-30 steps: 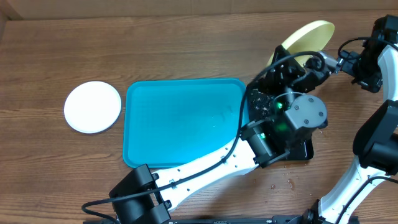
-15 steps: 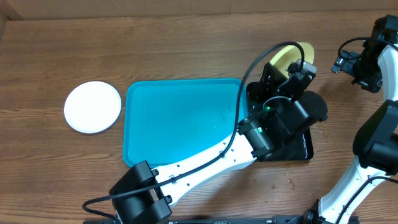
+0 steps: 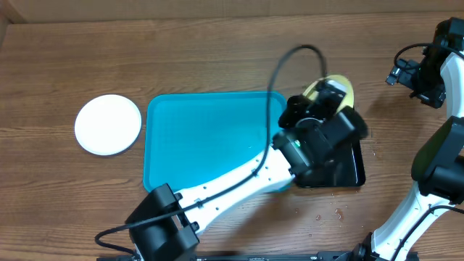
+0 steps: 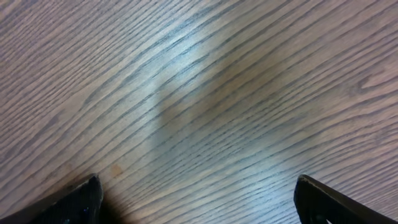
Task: Clean dirty plates on tray and stack at the side
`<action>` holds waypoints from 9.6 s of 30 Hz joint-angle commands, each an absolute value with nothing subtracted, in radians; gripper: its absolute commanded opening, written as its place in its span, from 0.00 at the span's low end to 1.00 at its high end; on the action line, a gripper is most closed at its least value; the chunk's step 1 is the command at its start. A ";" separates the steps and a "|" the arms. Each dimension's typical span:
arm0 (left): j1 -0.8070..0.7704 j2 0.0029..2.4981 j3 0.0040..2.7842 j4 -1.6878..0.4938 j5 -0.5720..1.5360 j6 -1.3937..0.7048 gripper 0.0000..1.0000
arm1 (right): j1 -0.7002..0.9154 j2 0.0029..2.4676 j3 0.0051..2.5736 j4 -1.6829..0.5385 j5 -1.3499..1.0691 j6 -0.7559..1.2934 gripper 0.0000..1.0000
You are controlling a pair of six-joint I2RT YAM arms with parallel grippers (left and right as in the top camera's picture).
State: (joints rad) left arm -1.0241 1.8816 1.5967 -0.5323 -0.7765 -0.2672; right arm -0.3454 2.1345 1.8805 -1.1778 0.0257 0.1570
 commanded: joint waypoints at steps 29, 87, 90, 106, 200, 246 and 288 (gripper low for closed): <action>0.361 1.863 1.605 -1.161 -0.090 -0.563 0.04 | -0.345 2.104 1.897 -1.175 0.025 0.161 1.00; 0.436 1.863 1.476 -0.918 0.078 -0.419 1.00 | -0.345 2.104 1.897 -1.175 0.025 0.161 1.00; 0.436 1.863 1.476 -0.918 0.078 -0.419 1.00 | -0.345 2.104 1.897 -1.175 0.025 0.161 1.00; 0.436 1.863 1.476 -0.918 0.078 -0.419 1.00 | -0.345 2.104 1.897 -1.175 0.025 0.161 1.00; 0.437 1.863 1.476 -0.918 0.078 -0.419 1.00 | 0.117 0.003 0.239 0.235 -0.091 0.150 1.00; 0.437 1.863 1.476 -0.918 0.078 -0.419 1.00 | 0.117 0.003 0.008 -0.084 -0.001 0.071 1.00; 0.437 1.848 1.476 -0.918 0.070 -0.419 1.00 | 0.117 0.003 0.008 -0.085 -0.001 0.071 1.00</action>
